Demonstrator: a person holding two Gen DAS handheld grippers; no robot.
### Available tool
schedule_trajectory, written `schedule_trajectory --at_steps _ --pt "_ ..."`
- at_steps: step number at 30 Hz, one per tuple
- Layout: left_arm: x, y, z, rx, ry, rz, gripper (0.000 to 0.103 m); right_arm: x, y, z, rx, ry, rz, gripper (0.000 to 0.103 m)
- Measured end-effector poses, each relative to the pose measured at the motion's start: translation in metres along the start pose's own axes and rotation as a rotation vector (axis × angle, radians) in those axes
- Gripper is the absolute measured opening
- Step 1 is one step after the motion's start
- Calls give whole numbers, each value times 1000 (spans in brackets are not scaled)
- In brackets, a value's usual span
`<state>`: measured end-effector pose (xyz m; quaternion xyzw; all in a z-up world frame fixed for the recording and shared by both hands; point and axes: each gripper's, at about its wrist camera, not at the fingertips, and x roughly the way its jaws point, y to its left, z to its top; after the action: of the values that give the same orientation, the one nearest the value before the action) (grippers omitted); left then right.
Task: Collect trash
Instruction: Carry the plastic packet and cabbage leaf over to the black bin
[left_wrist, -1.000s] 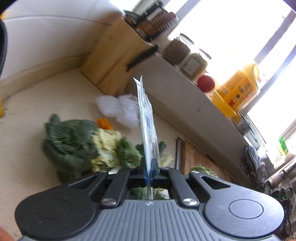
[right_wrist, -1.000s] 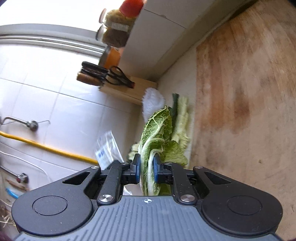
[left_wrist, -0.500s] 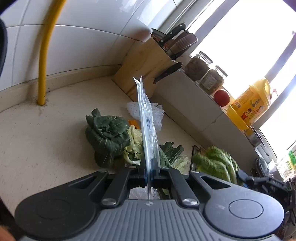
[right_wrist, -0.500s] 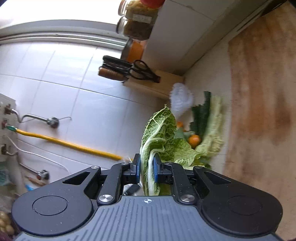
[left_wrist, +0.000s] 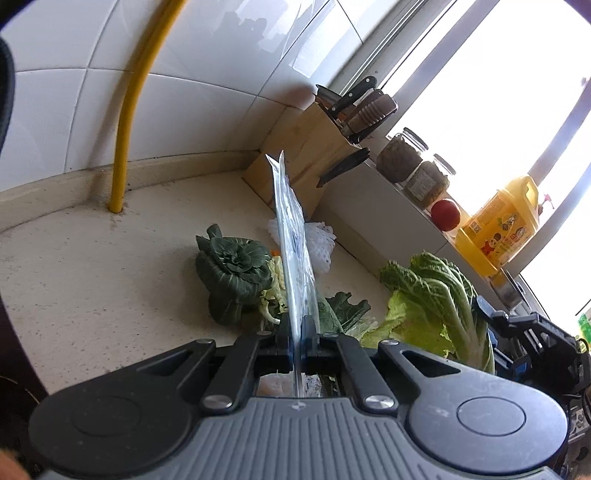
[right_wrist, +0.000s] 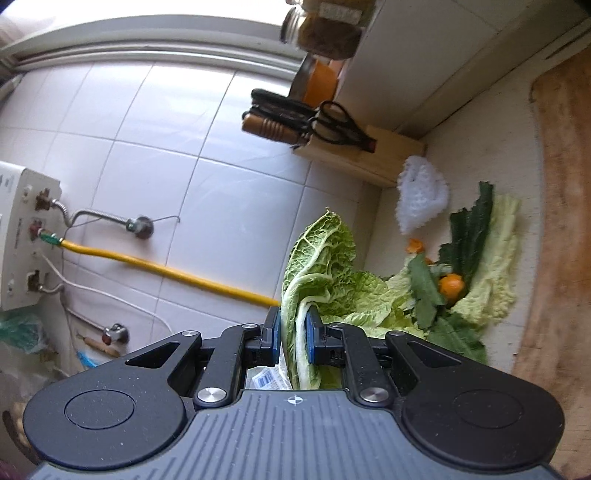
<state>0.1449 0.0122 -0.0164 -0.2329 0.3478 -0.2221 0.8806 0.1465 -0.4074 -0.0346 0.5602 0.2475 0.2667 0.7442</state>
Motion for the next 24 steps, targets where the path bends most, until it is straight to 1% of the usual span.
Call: schedule_trajectory --at_steps 5,11,17,24 --pt "-6 6 -3 3 -6 1 3 14 -3 -7 28 18 -4 18" --pt "-20 15 -4 3 -25 -2 3 33 13 -18 8 46 3 18" --pt "-41 24 -6 6 -40 19 3 58 33 -34 -11 84 45 18" --pt "-72 43 -11 -10 -76 54 3 94 50 -62 -15 165 88 18"
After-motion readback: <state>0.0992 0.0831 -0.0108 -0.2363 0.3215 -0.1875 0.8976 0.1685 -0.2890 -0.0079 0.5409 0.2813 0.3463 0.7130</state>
